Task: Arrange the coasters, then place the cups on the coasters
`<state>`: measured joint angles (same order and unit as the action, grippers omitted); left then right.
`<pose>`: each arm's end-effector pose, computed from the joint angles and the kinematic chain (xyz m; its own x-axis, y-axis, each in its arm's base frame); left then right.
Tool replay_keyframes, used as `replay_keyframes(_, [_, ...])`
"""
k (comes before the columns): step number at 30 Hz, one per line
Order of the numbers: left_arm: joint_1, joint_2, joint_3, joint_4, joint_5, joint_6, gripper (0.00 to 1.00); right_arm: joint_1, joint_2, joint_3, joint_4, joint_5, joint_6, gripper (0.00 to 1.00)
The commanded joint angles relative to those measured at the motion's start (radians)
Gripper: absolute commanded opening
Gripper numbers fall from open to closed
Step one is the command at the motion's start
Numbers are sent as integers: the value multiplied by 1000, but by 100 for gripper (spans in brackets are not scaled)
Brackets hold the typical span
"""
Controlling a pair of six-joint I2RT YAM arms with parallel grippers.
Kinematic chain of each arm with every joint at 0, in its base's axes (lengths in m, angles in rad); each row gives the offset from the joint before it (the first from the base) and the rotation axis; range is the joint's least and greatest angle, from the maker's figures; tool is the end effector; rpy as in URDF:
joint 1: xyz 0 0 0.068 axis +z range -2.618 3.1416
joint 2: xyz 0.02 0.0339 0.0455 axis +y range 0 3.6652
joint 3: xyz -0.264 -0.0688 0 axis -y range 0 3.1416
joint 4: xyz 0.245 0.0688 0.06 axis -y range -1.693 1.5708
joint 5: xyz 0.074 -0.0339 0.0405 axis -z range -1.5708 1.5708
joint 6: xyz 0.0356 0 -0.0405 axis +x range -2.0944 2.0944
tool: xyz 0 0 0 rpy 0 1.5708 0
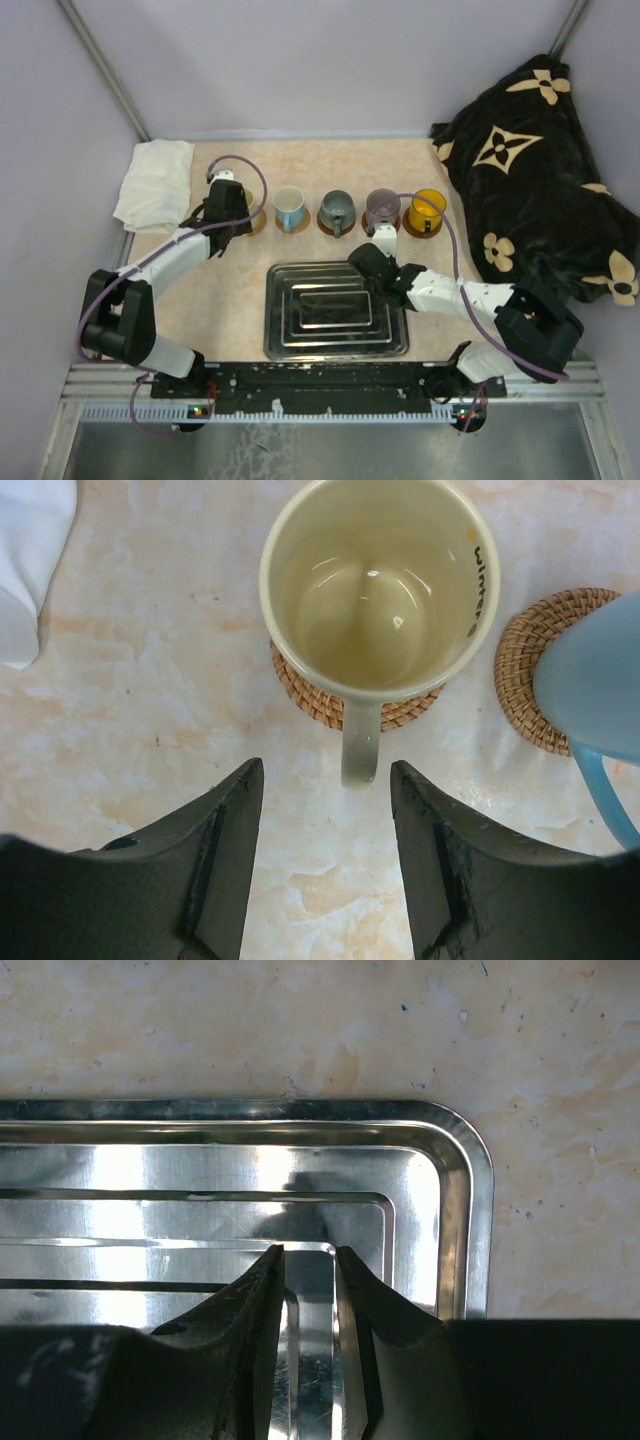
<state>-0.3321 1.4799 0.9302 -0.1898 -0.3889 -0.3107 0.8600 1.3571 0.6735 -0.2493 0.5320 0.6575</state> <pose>0.3025 -0.0900 0.2275 -0.6179 -0.0862 -0.7816 -0.1597 0.9870 0.0174 0.1795 0.1809 0.1792 -0.6936 0.0016 -0.7204 -0.0406 0.9983 0.0414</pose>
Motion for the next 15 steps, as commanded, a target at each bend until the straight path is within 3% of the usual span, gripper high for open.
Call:
replay_keyframes(1, [-5, -19, -13, -44, -31, -31, 60, 3, -28, 6, 27, 29, 12, 28])
replay_keyframes(15, [-5, -8, 8, -108, -62, -73, 60, 3, -34, 1, 25, 30, 16, 28])
